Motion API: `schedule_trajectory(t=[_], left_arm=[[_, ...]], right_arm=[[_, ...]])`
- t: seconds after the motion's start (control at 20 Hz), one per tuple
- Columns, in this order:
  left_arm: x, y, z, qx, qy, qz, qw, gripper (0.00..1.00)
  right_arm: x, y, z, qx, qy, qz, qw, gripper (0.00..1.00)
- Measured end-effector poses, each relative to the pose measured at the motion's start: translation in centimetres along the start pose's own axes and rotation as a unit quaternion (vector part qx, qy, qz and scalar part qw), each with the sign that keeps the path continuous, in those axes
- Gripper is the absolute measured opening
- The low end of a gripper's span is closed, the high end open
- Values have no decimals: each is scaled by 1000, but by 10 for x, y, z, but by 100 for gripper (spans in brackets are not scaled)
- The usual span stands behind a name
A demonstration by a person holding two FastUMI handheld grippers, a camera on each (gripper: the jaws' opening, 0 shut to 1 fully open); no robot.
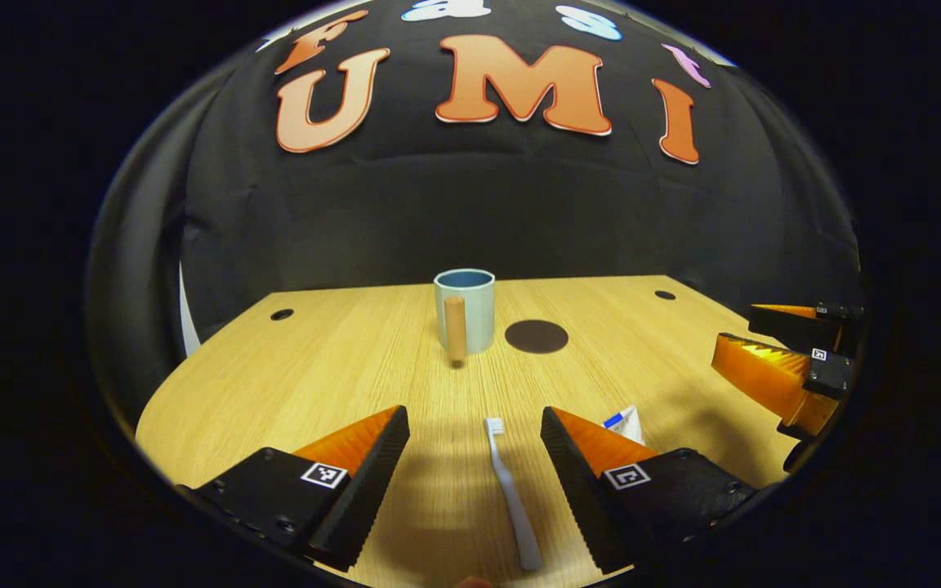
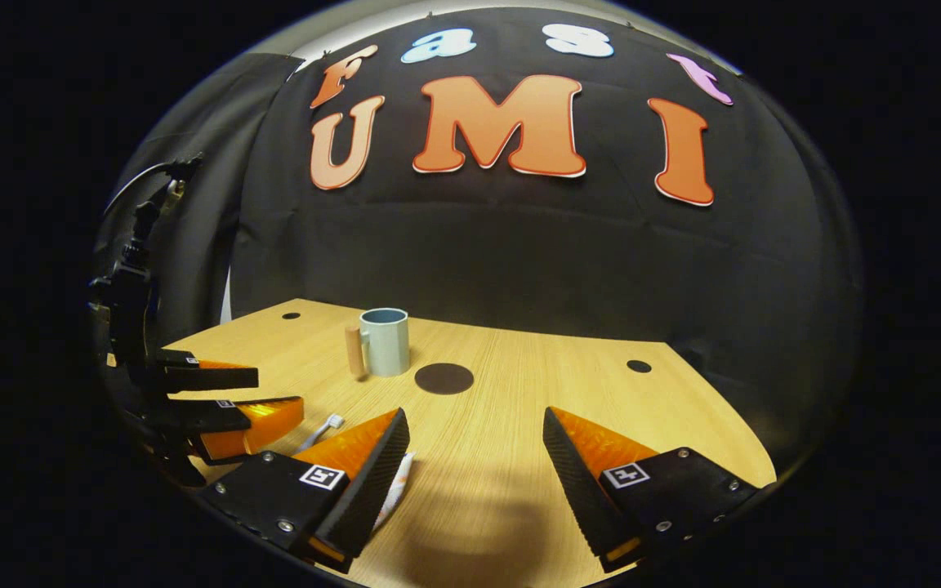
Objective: Put the toothbrush and toothpaste on the desktop into the cup, then pick up the cup and place it on the coaster on the desktop.
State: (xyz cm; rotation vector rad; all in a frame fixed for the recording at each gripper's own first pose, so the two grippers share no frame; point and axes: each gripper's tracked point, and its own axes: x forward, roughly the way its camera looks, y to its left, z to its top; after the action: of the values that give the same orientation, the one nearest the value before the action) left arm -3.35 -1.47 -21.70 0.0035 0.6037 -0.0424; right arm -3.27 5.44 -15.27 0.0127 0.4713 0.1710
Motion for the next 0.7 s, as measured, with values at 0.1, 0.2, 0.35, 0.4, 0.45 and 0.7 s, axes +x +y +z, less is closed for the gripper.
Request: schedule_trajectory(t=[0.1,0.2,0.35,0.4,0.45,0.7], left_arm=[[5,2,-15,3,25,8,1000,98],[10,2,-26,2,42,12,999,98],[14,-1,-42,7,66,8,998,98],[16,-3,-47,7,74,7,997,98],[18,-4,-53,9,81,5,997,98],[19,-4,-54,12,83,-8,996,97]], right_arm=[[3,11,-10,-2,16,12,1000,99],[5,20,-20,-3,31,21,999,99],[8,32,-33,-9,51,36,998,99],[8,38,-37,-12,57,43,997,99],[9,42,-40,-12,62,50,997,99],[12,62,-58,-7,93,79,992,99]])
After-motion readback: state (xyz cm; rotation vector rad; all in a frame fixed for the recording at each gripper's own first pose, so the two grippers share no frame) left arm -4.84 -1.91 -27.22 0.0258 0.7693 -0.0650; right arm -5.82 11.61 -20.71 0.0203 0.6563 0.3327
